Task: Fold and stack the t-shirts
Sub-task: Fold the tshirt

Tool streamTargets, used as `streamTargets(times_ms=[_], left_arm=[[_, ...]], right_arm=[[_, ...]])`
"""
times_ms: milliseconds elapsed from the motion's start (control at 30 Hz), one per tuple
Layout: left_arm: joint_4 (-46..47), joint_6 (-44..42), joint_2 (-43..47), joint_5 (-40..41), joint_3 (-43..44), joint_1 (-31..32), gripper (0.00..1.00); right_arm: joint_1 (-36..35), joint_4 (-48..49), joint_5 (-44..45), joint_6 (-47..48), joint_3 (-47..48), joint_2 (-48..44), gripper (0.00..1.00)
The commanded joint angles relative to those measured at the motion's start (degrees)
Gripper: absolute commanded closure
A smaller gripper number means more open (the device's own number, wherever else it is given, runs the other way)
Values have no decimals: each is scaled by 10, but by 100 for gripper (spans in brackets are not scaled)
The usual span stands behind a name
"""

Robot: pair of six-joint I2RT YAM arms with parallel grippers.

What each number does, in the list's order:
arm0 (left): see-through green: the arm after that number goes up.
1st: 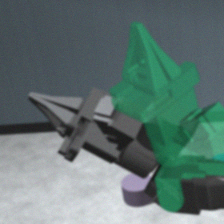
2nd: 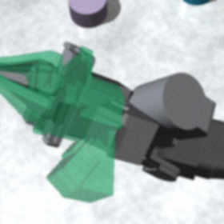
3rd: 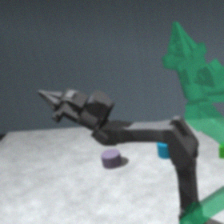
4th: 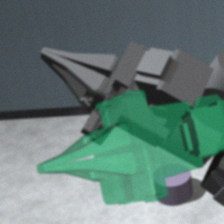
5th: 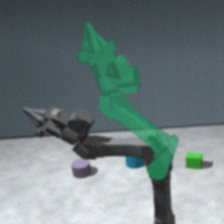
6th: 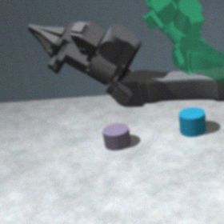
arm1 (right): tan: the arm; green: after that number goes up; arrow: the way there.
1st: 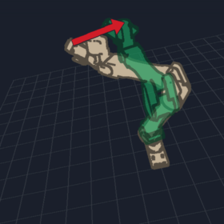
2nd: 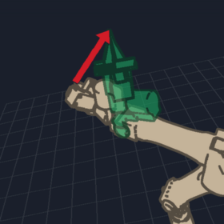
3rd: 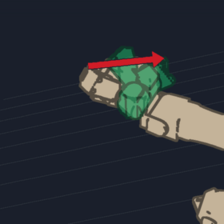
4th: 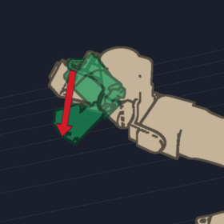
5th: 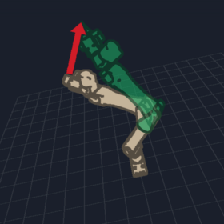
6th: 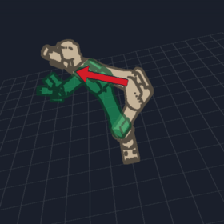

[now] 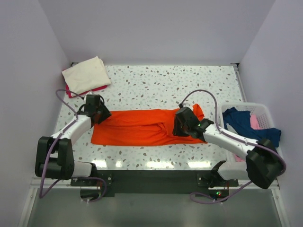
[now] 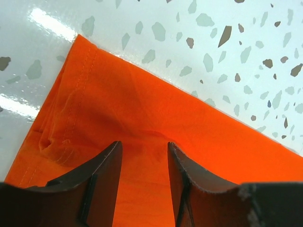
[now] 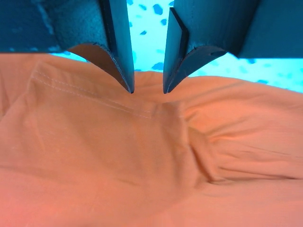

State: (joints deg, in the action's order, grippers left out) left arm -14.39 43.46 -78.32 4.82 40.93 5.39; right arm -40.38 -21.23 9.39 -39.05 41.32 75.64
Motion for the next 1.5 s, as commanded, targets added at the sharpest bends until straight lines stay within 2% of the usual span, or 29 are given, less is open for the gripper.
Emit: streamTargets(times_ms=[0, 167, 367, 500, 667, 1000, 1300, 1367, 1400, 1467], left_arm=[[-11, -11, 18, 38, 27, -3, 52], [-27, -3, -21, 86, 69, -8, 60], [-55, -3, -107, 136, 126, -20, 67], [-61, -6, -146, 144, 139, -31, 73], [-59, -5, -183, 150, 165, -40, 75], [-56, -31, -244, 173, 217, -48, 100], [-42, -47, -270, 149, 249, -54, 99], [-33, -58, -267, 123, 253, -54, 94], [-25, -62, -255, 111, 251, -54, 84], [-12, -73, -238, 76, 246, -54, 73]], right_arm=[[0, -35, 19, -7, 35, -51, 65], [5, -53, 57, 8, 54, -55, 62], [29, -33, 43, 15, 62, -16, 62], [36, -10, 29, 19, 50, 9, 62], [37, 22, 22, 17, 28, 50, 62], [82, 73, -10, 21, -41, 94, 62], [100, 64, -23, 27, -34, 100, 62], [106, 59, -21, 31, -27, 101, 61], [119, 52, -21, 34, -13, 101, 61], [135, 49, -30, 46, 4, 108, 60]])
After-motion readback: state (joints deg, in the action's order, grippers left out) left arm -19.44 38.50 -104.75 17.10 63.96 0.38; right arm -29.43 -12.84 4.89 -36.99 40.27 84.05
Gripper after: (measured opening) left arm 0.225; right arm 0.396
